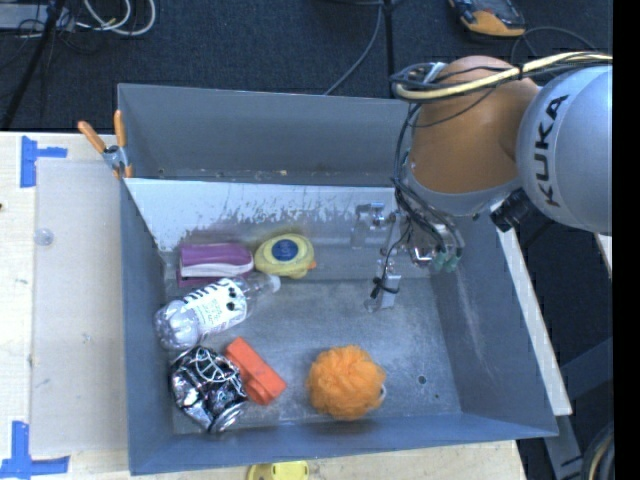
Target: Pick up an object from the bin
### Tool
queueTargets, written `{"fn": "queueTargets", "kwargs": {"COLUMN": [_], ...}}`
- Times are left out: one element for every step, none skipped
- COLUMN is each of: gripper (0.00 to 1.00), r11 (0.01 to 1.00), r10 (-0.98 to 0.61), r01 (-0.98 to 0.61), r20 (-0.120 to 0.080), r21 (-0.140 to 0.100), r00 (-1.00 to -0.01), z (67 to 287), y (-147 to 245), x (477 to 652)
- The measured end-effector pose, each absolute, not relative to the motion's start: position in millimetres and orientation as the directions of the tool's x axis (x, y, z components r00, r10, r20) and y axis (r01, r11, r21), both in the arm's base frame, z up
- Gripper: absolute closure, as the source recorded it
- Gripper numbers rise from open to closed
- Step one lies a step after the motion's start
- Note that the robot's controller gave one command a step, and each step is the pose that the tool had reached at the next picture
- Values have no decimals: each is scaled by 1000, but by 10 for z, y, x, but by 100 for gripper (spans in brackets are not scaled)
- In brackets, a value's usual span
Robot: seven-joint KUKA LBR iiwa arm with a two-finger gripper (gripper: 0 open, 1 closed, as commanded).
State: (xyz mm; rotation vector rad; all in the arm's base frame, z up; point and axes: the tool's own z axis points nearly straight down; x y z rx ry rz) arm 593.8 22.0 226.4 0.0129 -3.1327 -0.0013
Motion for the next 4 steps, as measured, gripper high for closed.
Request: {"fn": "queueTargets", "kwargs": {"gripper": [0,0,0,0], "r11": [1000,999,976,911], "r10": [-8,-47,-220,-413], "r01": [-8,-47,-220,-413], "r20": [1,0,6,1], "r21": [1,0,2,1], "r00": [-1000,-999,-976,-911], "z": [2313,2048,1759,1371], "y": [219,288,233,226], "x": [5950,5524,5365,5262]}}
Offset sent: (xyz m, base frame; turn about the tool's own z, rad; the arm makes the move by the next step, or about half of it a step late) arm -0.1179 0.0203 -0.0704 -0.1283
